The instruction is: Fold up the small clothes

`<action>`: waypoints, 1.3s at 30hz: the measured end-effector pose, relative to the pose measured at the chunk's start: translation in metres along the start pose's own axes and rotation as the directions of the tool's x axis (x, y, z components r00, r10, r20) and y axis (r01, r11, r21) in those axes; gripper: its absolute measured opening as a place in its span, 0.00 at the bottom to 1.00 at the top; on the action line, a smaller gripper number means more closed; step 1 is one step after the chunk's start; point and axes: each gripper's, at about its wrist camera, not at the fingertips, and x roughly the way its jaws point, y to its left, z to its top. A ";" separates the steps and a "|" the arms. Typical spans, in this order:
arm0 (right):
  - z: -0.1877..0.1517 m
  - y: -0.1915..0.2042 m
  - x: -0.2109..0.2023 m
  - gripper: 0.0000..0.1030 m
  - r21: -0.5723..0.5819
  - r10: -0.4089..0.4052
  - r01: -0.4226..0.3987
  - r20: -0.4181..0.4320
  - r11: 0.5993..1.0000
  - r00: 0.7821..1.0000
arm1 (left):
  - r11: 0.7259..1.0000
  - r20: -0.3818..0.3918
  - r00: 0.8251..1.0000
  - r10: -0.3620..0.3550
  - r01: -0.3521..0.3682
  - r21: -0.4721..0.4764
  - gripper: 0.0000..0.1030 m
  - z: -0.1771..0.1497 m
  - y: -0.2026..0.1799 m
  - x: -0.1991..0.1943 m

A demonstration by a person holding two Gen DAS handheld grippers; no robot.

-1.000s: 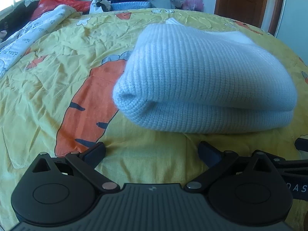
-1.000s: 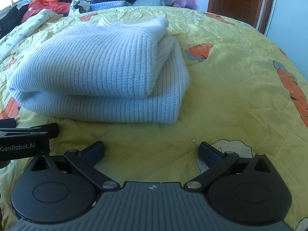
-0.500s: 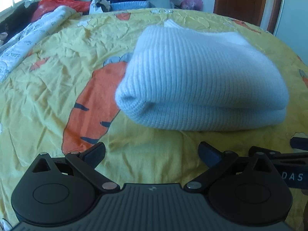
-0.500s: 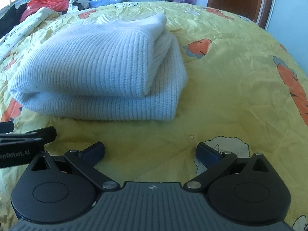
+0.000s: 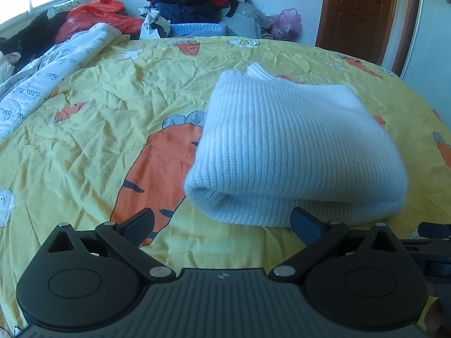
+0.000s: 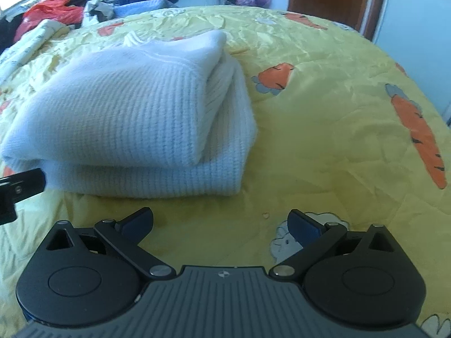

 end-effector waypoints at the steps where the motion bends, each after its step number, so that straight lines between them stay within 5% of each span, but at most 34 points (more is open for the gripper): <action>1: 0.001 0.001 0.000 1.00 -0.003 -0.008 0.008 -0.002 1.000 1.000 | 1.000 -0.001 1.000 -0.003 0.003 0.000 1.00 0.000 0.000 0.000; 39: -0.006 0.005 -0.011 1.00 -0.022 -0.005 0.005 0.022 1.000 1.000 | 1.000 -0.023 1.000 -0.007 0.007 0.013 1.00 -0.007 -0.005 -0.008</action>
